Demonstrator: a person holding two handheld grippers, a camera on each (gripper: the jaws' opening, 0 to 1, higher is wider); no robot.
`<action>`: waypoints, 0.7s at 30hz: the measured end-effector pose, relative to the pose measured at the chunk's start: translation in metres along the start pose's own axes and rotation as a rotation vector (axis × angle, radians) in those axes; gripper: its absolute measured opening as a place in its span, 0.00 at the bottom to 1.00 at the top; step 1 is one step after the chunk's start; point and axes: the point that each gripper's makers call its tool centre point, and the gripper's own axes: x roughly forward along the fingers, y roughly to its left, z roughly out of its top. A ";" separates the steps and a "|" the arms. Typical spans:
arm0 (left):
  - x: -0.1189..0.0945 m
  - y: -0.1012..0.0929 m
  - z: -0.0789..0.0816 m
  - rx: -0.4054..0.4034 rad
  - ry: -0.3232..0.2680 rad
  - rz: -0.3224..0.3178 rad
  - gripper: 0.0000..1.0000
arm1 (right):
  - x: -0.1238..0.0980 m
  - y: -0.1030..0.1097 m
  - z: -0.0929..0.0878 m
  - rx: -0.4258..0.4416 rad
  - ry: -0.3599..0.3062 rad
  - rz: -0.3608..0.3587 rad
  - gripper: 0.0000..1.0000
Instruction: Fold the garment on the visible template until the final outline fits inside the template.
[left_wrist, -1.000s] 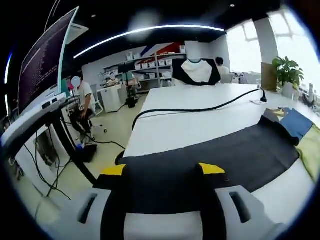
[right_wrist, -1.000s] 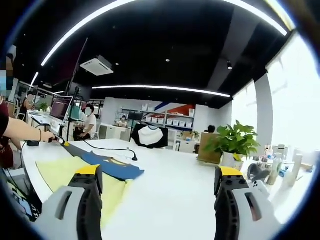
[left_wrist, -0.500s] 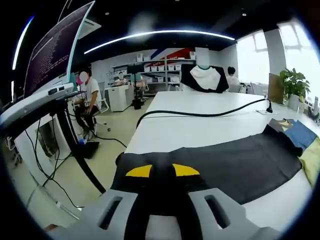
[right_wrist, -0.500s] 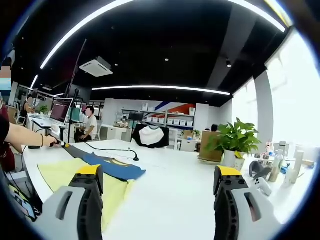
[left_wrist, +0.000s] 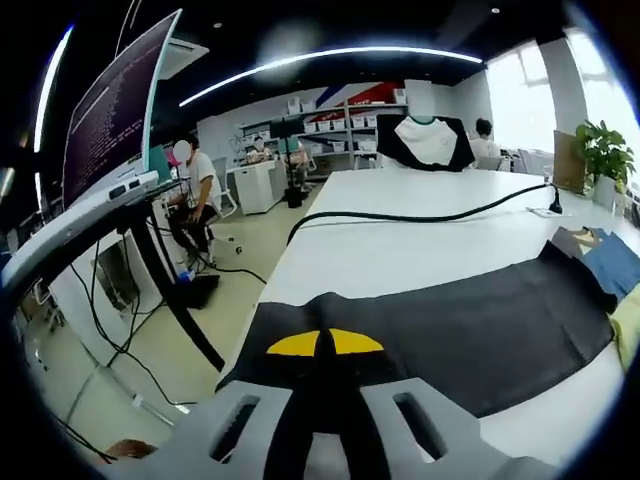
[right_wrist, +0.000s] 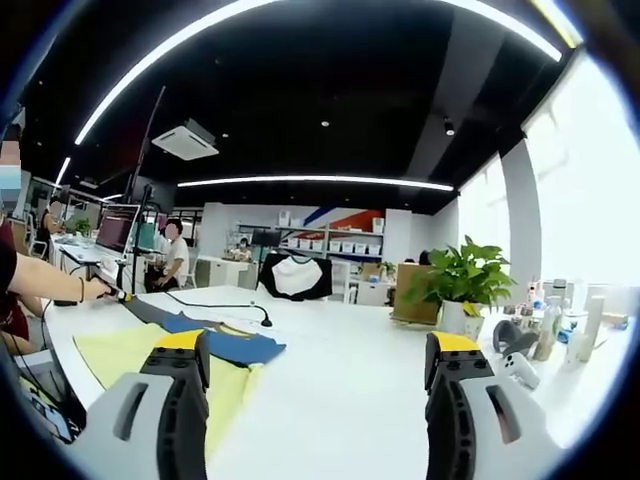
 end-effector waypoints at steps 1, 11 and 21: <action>-0.003 0.003 0.001 -0.046 0.003 0.013 0.01 | 0.000 -0.001 0.000 0.001 -0.001 -0.002 0.91; -0.043 -0.011 0.055 0.010 -0.118 -0.031 0.01 | -0.004 -0.006 0.000 0.017 -0.004 -0.005 0.90; -0.074 -0.039 0.092 0.009 -0.182 -0.103 0.01 | -0.009 -0.009 -0.015 -0.035 0.073 0.020 0.93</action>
